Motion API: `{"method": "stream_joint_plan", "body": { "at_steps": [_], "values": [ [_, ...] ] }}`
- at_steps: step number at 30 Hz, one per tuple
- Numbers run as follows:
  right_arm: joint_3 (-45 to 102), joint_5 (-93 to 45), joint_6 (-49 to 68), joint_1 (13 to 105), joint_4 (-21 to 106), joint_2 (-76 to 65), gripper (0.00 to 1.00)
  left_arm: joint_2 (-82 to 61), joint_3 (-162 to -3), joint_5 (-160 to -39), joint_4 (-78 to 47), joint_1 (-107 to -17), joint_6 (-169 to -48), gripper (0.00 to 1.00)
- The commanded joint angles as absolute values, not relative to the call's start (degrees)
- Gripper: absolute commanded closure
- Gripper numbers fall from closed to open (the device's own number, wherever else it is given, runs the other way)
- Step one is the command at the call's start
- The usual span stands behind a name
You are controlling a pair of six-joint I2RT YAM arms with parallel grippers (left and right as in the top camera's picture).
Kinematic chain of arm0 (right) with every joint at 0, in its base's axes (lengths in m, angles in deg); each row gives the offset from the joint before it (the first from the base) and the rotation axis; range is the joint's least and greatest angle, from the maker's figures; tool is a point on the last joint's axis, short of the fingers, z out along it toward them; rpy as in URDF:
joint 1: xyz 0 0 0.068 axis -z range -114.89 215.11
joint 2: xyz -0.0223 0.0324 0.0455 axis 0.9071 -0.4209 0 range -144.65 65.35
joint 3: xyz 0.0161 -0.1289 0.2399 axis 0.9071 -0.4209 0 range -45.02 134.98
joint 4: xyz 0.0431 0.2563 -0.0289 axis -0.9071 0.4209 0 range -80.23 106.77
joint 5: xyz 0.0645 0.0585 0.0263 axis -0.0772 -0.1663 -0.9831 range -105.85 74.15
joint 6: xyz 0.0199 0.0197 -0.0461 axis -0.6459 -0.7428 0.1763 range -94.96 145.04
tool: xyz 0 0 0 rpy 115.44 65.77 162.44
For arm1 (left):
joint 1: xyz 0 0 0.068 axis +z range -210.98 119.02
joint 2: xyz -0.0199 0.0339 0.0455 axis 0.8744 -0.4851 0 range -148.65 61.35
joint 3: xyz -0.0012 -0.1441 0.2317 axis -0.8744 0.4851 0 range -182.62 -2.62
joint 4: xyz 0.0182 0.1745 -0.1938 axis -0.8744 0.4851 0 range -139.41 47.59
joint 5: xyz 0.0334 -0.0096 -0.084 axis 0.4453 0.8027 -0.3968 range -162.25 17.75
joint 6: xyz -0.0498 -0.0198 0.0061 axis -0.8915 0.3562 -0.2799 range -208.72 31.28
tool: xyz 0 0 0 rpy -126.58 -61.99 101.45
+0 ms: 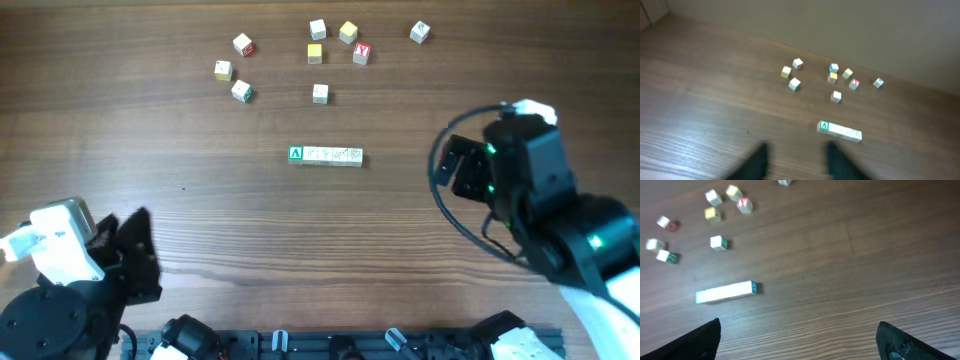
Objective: Form a horizontal line
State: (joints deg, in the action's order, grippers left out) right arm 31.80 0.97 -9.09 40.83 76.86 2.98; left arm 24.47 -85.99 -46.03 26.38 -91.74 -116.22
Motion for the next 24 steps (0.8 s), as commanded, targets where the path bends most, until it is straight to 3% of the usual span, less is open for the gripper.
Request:
{"method": "stream_joint_plan", "body": {
  "at_steps": [1, 10, 24],
  "values": [
    [32.13, 2.12, -7.98, 40.86, 76.75, -1.63, 0.0, 24.05, -86.08, -45.13, 26.4, -92.16, -116.4, 0.0],
    [31.71, 2.1, -8.04, 40.81, 74.39, -11.62, 0.0, 24.07, -86.08, -45.11, 29.81, -92.16, -116.31, 0.0],
    [31.3, 2.1, -8.07, 41.21, 69.99, 10.34, 0.0, 24.07, -86.08, -45.24, 29.79, -92.16, -116.14, 0.0]
  ]
}}
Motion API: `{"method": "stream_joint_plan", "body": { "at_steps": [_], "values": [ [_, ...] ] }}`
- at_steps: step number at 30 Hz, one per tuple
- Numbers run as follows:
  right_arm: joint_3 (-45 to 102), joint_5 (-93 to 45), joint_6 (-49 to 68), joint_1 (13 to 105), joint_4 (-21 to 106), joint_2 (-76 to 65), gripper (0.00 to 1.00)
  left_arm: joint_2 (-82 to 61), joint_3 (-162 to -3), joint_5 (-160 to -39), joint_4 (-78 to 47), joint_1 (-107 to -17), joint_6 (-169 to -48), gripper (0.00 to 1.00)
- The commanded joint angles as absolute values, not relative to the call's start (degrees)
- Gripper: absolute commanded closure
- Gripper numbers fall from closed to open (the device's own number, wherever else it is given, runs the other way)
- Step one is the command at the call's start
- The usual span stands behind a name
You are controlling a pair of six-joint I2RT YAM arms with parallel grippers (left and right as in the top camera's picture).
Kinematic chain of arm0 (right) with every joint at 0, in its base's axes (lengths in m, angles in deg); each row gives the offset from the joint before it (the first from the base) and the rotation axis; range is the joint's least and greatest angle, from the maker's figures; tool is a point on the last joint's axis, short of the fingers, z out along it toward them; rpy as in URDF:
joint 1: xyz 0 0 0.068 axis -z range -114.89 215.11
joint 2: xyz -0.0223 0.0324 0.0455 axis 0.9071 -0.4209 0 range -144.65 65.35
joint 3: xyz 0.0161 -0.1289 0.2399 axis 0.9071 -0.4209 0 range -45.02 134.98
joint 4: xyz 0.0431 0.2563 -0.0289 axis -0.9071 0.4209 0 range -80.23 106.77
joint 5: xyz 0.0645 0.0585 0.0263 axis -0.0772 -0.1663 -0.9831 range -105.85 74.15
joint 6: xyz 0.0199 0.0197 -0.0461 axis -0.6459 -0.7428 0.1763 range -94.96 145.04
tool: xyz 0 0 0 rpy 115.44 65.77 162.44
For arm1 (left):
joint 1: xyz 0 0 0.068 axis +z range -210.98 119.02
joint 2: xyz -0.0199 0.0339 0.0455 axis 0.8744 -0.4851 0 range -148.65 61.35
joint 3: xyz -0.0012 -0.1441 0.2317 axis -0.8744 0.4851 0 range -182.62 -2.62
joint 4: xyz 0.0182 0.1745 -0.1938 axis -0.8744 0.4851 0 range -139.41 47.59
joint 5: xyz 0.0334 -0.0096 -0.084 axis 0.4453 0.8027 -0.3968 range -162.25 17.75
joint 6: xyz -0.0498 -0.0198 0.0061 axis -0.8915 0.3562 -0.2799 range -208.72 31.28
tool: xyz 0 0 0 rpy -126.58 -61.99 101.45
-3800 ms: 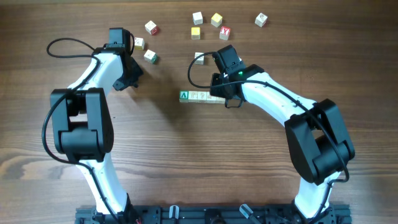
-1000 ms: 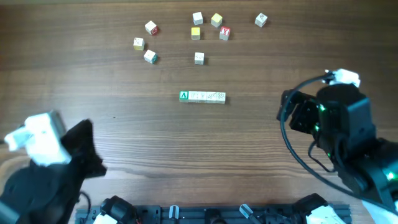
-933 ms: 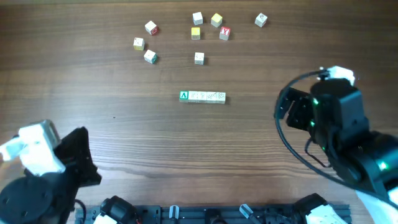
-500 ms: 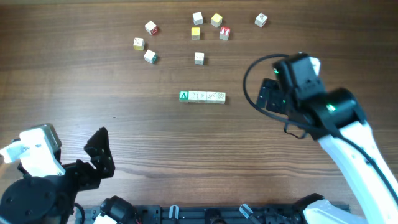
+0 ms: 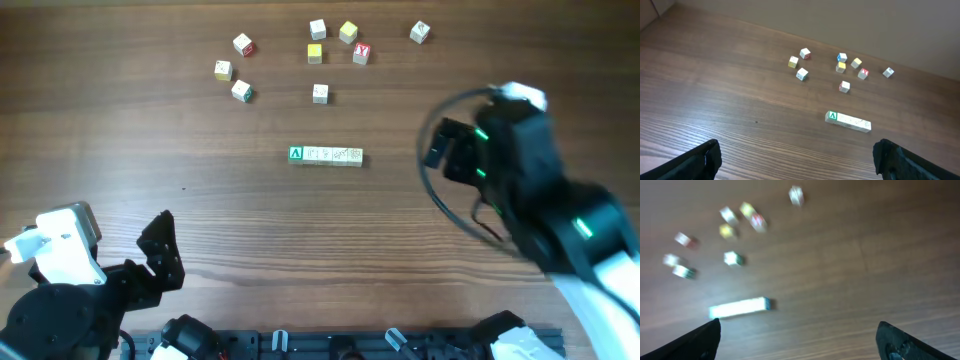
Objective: Form a horizontal line
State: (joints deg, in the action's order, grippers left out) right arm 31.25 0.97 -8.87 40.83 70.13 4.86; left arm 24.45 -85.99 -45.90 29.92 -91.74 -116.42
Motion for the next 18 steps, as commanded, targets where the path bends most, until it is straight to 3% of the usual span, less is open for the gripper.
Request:
{"method": "stream_joint_plan", "body": {
  "at_steps": [1, 18],
  "values": [
    [31.3, 2.1, -8.07, 41.49, 70.02, 11.63, 0.0, 24.07, -86.08, -45.24, 29.77, -92.16, -116.16, 0.0],
    [31.3, 2.12, -8.11, 48.38, 70.32, 30.08, 0.0, 24.07, -86.08, -45.22, 29.77, -92.16, -116.14, 0.0]
  ]
}}
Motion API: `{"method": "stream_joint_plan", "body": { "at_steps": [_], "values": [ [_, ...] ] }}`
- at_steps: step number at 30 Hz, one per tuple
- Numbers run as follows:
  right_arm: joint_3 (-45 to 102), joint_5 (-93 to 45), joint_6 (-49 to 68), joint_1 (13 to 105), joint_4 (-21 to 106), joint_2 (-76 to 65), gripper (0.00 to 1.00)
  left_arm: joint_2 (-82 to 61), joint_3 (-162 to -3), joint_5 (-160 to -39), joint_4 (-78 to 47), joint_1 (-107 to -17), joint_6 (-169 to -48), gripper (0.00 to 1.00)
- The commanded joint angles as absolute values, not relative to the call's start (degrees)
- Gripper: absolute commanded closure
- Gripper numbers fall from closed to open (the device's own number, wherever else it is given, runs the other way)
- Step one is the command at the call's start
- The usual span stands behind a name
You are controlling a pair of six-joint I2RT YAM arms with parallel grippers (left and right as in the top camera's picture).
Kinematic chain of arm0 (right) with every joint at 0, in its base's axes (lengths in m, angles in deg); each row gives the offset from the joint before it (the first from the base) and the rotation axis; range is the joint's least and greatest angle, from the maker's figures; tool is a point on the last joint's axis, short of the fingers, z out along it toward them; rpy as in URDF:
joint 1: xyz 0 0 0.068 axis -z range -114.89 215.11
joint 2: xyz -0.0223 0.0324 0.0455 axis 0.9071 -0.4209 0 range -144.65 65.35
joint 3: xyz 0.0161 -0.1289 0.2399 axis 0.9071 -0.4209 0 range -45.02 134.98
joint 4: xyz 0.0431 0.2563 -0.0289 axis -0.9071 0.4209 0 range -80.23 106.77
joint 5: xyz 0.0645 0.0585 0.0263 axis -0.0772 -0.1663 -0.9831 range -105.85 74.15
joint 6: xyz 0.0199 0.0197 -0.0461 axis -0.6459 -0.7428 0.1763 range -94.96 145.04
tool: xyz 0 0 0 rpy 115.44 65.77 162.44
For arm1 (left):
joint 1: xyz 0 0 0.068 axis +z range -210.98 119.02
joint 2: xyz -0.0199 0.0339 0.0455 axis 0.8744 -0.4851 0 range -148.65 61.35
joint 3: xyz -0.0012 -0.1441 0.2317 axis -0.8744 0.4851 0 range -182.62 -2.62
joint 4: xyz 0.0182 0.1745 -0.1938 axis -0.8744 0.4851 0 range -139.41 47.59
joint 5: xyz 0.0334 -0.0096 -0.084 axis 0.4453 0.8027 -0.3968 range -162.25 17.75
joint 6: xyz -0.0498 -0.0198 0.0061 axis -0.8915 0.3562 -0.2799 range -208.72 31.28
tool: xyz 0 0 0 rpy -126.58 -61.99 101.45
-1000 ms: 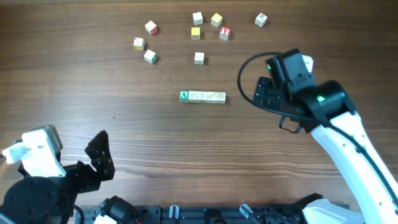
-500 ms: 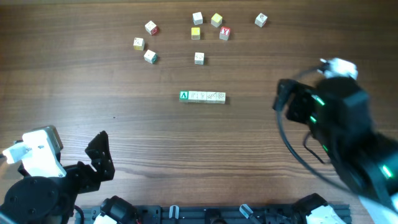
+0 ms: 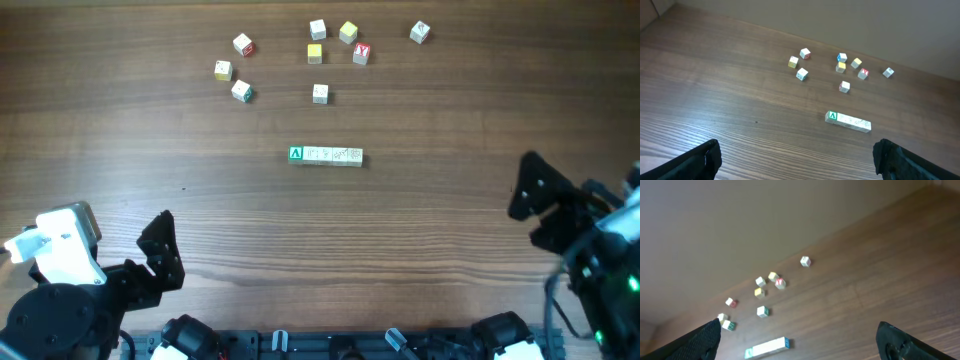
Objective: Form a horizontal line
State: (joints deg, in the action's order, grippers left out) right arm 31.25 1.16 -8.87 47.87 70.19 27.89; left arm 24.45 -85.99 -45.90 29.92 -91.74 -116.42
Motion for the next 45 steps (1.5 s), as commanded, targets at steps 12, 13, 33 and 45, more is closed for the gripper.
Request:
{"method": "stream_joint_plan", "body": {
  "at_steps": [12, 13, 33, 45],
  "values": [
    [31.25, 2.12, -8.11, 51.04, 71.9, 39.06, 0.0, 24.07, -86.08, -45.22, 29.77, -92.16, -116.14, 0.0],
    [31.25, 2.12, -8.11, 51.76, 72.46, 39.81, 0.0, 24.07, -86.08, -45.22, 29.79, -92.16, -116.14, 0.0],
    [19.25, -4.87, 15.41, 58.08, 64.57, 53.29, 0.0, 24.07, -86.08, -45.22, 29.77, -92.16, -116.14, 0.0],
    [-11.48, -25.24, 16.02, 62.45, 20.36, 58.03, 0.0, 24.07, -86.08, -45.22, 29.77, -92.16, -116.14, 0.0]
  ]
}}
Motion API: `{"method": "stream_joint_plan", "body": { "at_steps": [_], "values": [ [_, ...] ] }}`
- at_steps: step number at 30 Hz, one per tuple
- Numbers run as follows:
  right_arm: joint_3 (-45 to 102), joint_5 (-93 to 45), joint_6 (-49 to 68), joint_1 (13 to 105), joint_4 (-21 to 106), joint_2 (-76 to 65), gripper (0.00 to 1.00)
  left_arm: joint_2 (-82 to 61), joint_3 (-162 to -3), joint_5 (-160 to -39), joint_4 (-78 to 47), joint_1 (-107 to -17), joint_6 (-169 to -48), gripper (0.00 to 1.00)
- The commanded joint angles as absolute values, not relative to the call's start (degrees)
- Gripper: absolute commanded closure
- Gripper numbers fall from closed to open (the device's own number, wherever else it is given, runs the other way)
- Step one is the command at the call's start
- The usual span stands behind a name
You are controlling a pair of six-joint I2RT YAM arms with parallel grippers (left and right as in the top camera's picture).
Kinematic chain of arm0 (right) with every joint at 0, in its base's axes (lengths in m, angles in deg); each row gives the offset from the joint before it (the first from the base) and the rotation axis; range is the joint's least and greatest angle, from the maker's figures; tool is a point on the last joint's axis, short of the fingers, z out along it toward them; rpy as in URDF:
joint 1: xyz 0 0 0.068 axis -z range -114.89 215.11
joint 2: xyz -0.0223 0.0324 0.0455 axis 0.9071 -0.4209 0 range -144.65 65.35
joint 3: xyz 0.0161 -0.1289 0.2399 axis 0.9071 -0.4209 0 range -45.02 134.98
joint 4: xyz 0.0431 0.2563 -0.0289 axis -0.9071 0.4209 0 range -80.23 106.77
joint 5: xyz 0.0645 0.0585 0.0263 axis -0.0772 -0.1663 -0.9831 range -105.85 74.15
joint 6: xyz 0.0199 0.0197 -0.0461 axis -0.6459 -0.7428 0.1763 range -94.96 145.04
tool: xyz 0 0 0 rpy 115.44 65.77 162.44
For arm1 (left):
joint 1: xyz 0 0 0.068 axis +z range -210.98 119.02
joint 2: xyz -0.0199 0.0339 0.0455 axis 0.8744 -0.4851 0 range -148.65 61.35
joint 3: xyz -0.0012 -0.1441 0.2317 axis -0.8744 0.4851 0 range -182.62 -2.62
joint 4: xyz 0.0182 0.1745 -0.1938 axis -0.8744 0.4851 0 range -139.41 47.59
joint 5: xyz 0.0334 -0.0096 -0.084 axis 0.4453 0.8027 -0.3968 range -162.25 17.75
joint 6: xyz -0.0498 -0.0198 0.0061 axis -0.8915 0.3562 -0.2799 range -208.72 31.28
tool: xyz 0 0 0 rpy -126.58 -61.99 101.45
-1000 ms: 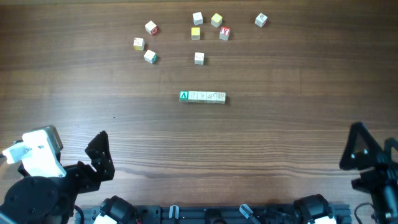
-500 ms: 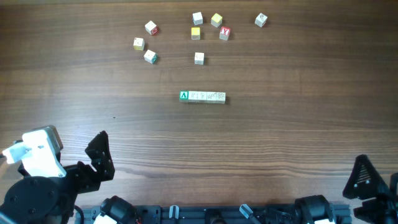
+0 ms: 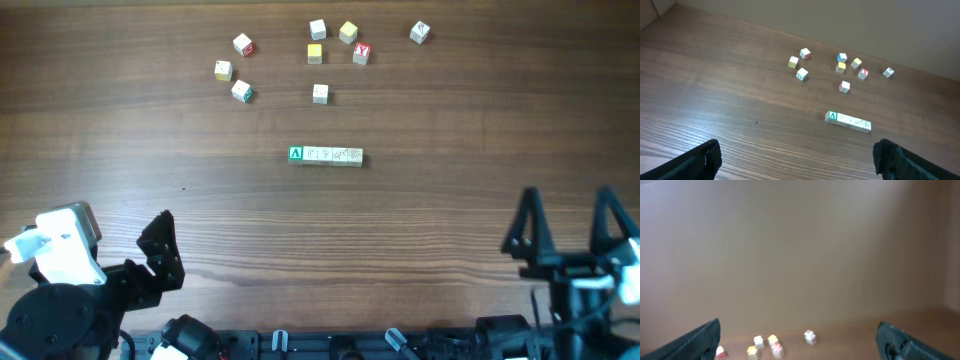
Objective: Form a horizontal line
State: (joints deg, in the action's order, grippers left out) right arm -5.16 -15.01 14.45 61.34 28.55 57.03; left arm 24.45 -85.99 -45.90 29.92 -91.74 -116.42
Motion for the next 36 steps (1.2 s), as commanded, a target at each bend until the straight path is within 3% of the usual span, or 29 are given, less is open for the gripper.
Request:
{"method": "stream_joint_plan", "body": {
  "at_steps": [1, 6, 11, 30, 36],
  "values": [
    [-13.71, -27.1, 16.0, 62.84, 16.53, 58.03, 0.0, 24.07, -86.08, -45.22, 29.77, -92.16, -116.14, 0.0],
    [-22.01, -34.2, 14.82, 65.18, 3.86, 59.13, 0.01, 24.07, -86.08, -45.22, 29.77, -92.16, -116.14, 0.0],
    [-27.11, -33.74, 13.05, 66.49, 0.77, 65.27, 0.0, 24.07, -86.08, -45.22, 29.77, -92.16, -116.14, 0.0],
    [-44.59, -31.08, 13.7, 67.76, -22.29, 65.16, 0.0, 24.07, -86.08, -45.22, 29.77, -92.16, -116.14, 0.0],
    [-44.7, -26.88, 14.62, 67.76, -17.35, 65.16, 0.0, 24.07, -86.08, -45.22, 29.77, -92.16, -116.14, 0.0]
  ]
}}
